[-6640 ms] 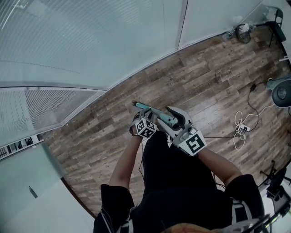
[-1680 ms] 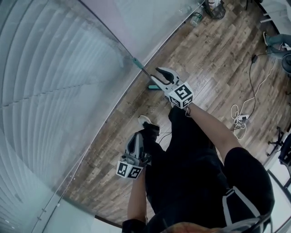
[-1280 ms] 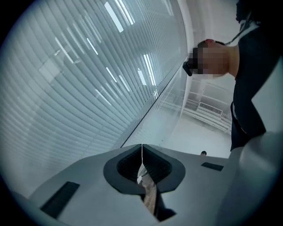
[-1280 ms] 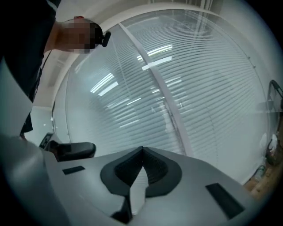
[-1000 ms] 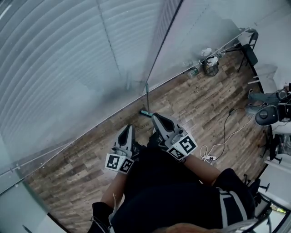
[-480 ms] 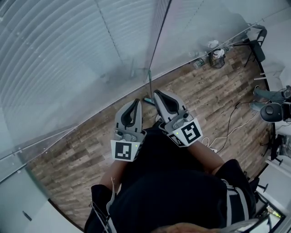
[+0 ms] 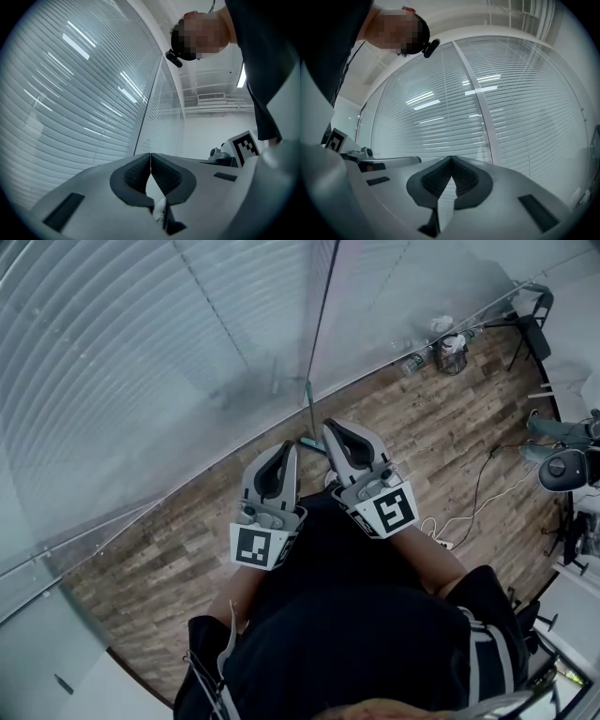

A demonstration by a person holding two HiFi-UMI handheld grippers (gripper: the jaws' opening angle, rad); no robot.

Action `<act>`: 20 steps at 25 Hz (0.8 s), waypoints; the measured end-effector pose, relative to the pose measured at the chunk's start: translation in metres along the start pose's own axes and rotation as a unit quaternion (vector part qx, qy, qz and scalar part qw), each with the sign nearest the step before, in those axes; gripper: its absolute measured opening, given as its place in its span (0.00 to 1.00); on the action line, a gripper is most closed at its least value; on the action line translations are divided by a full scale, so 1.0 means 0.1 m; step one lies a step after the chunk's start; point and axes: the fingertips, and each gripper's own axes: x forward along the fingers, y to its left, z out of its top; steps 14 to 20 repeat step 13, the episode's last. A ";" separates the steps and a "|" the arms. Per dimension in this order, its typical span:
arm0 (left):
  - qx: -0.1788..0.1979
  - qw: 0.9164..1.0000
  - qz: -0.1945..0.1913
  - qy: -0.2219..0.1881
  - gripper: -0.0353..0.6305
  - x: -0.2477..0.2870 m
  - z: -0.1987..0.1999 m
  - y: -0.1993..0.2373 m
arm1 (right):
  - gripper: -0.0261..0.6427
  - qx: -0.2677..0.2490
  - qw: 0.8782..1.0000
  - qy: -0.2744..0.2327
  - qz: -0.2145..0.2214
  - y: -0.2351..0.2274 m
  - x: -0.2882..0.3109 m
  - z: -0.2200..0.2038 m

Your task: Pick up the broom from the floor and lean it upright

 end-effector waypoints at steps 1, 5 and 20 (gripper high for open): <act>0.002 1.000 -0.001 0.001 0.08 0.00 0.01 0.02 | 0.07 0.002 1.000 -0.002 -0.005 -0.01 0.00 0.00; 0.003 1.000 0.004 0.004 0.08 -0.04 0.02 0.14 | 0.07 0.003 1.000 -0.009 -0.028 -0.08 0.00 0.01; 0.001 1.000 -0.002 0.003 0.08 -0.10 0.03 0.28 | 0.07 -0.017 0.997 -0.021 -0.070 -0.15 0.02 0.05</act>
